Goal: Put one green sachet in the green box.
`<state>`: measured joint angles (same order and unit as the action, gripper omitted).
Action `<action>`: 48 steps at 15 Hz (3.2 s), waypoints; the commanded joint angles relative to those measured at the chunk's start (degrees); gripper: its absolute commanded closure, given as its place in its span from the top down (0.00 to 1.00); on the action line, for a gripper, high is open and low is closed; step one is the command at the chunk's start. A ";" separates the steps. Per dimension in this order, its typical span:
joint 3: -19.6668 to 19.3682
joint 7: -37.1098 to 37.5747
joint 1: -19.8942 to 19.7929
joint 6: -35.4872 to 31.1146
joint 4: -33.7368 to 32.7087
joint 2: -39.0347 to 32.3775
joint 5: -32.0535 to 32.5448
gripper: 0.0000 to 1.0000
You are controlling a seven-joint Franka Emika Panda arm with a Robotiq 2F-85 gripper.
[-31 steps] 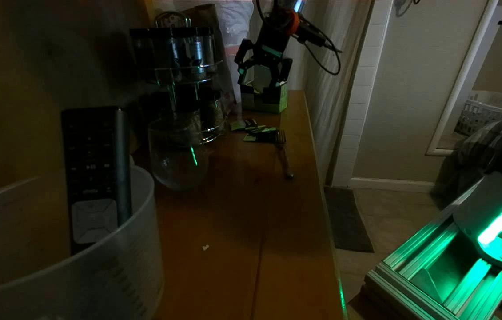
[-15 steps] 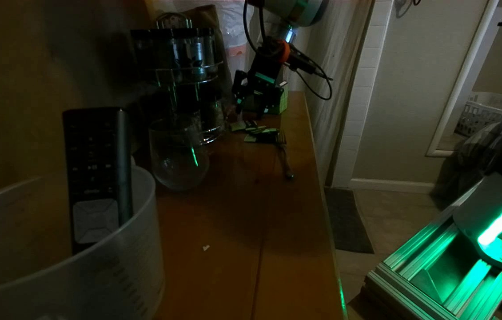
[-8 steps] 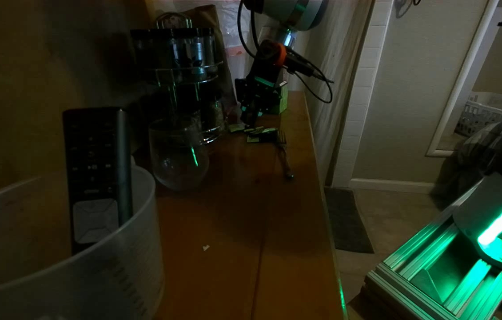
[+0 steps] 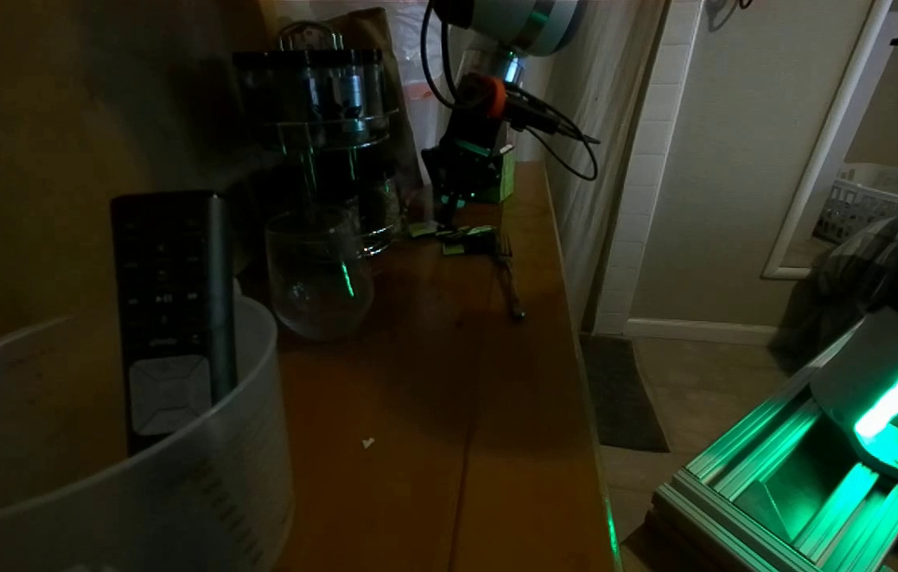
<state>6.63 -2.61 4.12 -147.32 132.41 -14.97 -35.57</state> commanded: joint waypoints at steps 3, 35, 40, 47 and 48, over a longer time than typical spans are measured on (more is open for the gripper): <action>0.37 1.70 -0.15 -0.39 2.12 3.90 5.51 0.00; 1.49 11.75 2.99 -8.53 1.04 -0.80 16.45 0.02; 1.57 11.26 2.64 -8.43 1.29 -0.10 16.10 0.00; 0.25 14.03 4.74 -5.99 5.70 4.97 23.37 0.47; 0.23 14.67 5.04 -6.65 6.38 5.45 24.64 0.54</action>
<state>7.77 8.86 7.53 -153.94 135.62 -12.83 -15.34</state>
